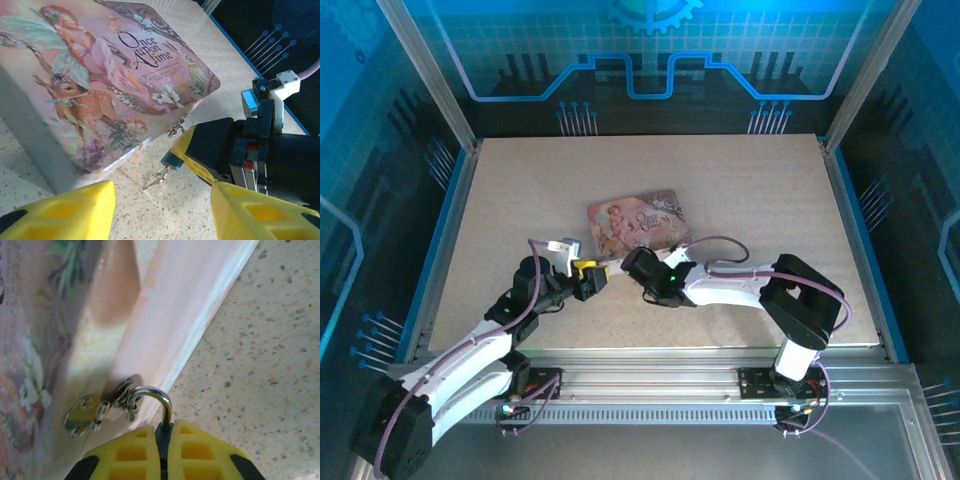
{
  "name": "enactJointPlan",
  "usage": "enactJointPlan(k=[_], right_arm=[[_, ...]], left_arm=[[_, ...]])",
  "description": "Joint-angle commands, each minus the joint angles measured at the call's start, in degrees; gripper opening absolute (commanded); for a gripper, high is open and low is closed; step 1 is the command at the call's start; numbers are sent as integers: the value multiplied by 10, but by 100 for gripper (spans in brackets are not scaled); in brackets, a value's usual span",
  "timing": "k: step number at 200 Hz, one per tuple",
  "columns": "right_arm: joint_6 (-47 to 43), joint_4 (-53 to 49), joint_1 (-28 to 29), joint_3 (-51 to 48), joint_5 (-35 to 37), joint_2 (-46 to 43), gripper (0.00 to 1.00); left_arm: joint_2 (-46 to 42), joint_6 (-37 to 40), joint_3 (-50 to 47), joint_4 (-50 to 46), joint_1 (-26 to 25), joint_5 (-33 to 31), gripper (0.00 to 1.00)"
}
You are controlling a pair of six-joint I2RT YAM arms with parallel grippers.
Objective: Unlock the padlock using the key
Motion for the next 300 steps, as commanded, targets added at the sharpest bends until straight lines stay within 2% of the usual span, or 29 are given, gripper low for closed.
enactJointPlan(k=[1,36,126,186,238,300], right_arm=[[-4,66,-5,-30,20,-12,0],[-36,116,-10,-36,1,-12,0],[-31,61,-17,-40,37,-66,0],[-4,50,-30,-64,17,-60,0],[-16,50,-36,-68,1,-61,0],[-16,17,-41,-72,15,-82,0]], left_arm=[[-7,12,-13,-5,6,15,54],[-7,14,-14,-8,7,13,54],[-9,15,-19,-8,8,13,54],[-17,15,-18,-15,11,13,54],[-27,17,-19,-21,14,13,55],[-34,18,-22,-25,14,12,55]])
